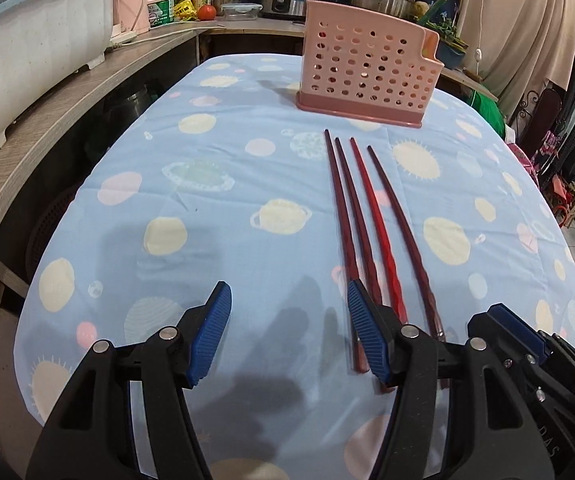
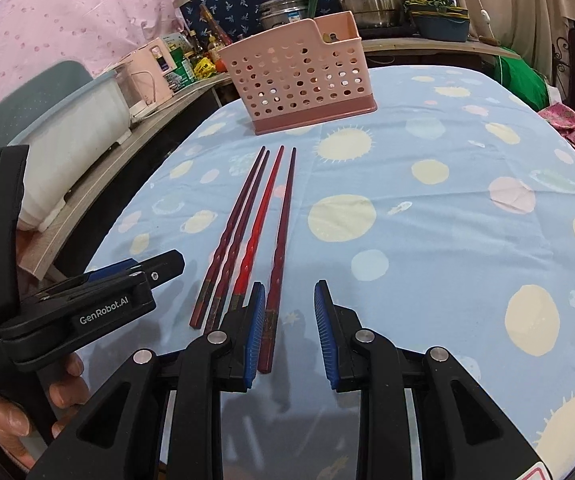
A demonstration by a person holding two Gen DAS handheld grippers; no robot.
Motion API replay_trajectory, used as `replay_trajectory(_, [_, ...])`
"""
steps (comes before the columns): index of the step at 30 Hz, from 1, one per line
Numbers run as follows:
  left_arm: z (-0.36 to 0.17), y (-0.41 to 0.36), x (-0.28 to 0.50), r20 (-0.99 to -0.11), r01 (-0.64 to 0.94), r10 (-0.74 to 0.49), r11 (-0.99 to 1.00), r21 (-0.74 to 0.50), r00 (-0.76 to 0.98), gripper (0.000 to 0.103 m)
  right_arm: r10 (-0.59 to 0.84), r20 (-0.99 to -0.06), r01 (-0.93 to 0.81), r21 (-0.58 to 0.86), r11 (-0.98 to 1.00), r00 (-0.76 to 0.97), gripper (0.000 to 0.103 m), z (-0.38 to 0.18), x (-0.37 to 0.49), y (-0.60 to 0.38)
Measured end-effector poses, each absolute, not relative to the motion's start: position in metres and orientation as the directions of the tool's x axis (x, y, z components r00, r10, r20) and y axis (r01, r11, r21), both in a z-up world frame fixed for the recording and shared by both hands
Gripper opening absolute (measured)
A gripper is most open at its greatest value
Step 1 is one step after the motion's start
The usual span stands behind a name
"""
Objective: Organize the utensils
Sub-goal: 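Grasp a dark red chopstick with the right tool while the left tool grasps another dark red chopstick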
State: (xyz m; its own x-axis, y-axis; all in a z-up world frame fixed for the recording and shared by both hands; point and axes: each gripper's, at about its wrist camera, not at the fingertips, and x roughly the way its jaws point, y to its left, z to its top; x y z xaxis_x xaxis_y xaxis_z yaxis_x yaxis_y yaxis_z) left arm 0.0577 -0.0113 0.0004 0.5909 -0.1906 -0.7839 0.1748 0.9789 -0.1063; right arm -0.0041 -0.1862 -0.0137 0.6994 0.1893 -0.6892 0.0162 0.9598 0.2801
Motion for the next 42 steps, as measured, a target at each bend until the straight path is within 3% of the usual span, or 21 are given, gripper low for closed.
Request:
replay_trajectory(19, [-0.012, -0.008, 0.040, -0.785, 0.197, -0.204, 0.975, -0.107, 0.584, 0.057, 0.160, -0.715, -0.023, 0.197, 0.980, 0.680, 0.025, -0.030, -0.015, -0.165])
replay_trajectory(27, [-0.011, -0.012, 0.036, -0.782, 0.217, -0.219, 0.970, -0.109, 0.583, 0.057, 0.124, -0.711, -0.023, 0.150, 0.988, 0.692, 0.019, -0.031, -0.018, -0.162])
replay_trajectory(32, [-0.012, -0.019, 0.034, -0.783, 0.237, -0.230, 0.965, -0.109, 0.577, 0.058, 0.105, -0.710, -0.006, 0.141, 0.990, 0.696, 0.008, -0.032, -0.018, -0.166])
replay_trajectory(42, [-0.017, -0.025, 0.035, -0.788, 0.245, -0.230, 0.964, -0.104, 0.571, 0.057, 0.100, -0.704, -0.007, 0.133, 0.991, 0.703, 0.007, -0.033, -0.019, -0.167])
